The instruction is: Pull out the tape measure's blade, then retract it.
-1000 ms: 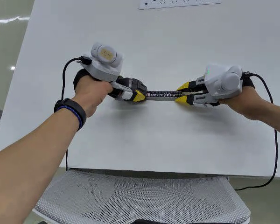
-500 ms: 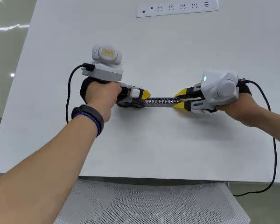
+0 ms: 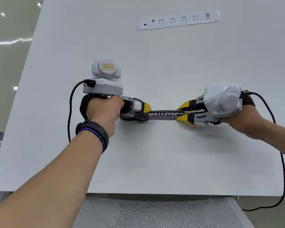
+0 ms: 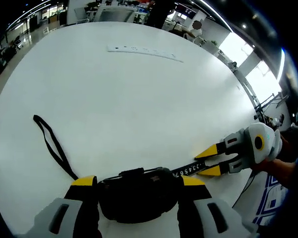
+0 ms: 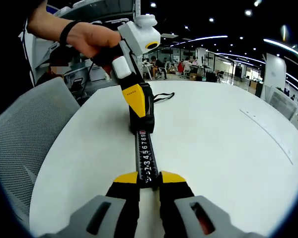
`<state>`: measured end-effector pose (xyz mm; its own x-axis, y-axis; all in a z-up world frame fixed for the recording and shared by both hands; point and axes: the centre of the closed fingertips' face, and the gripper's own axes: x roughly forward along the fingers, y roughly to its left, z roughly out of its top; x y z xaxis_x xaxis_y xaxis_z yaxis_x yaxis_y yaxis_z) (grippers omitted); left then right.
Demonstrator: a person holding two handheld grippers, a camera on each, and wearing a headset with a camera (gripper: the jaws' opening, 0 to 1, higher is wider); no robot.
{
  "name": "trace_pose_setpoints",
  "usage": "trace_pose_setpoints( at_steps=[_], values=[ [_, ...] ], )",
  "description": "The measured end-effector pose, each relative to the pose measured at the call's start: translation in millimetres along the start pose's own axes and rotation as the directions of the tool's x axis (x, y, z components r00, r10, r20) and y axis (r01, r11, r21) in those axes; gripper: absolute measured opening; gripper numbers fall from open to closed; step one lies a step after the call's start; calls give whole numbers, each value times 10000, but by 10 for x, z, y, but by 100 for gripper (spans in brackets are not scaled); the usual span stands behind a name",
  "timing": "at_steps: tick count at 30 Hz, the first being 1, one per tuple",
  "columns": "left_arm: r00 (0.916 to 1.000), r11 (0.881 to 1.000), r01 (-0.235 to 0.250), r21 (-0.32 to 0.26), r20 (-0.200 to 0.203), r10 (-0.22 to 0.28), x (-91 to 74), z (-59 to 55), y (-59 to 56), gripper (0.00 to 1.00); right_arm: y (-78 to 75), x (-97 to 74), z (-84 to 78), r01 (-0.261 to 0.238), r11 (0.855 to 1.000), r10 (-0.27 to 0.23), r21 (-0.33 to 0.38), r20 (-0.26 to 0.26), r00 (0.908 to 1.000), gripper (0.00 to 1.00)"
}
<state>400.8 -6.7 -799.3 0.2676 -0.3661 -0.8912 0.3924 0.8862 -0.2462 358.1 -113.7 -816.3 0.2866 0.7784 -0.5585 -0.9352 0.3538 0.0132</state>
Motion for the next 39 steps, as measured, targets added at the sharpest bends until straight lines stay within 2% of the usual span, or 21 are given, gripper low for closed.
trace_pose_setpoints(
  at_steps=[10,24,31,33,39],
  values=[
    [9991,9994,305,-176,305,-300,-29,14,1,61,27,114,124,-327,9990,326,-304,-46,9995,13],
    [9988,9991,359,-246,333,-351,-43,23,29,60,75,280,234,-738,9951,714,-655,-377,9967,13],
    [9987,9989,377,-281,361,-366,-49,21,40,60,70,300,235,-745,9953,722,-612,-392,9966,13],
    [9983,9984,411,-399,420,-394,-60,20,49,60,78,379,273,-860,9942,832,-641,-451,9955,13],
    [9983,9982,438,-403,397,-423,-59,24,52,60,91,406,293,-950,9930,916,-700,-508,9945,13]
  ],
)
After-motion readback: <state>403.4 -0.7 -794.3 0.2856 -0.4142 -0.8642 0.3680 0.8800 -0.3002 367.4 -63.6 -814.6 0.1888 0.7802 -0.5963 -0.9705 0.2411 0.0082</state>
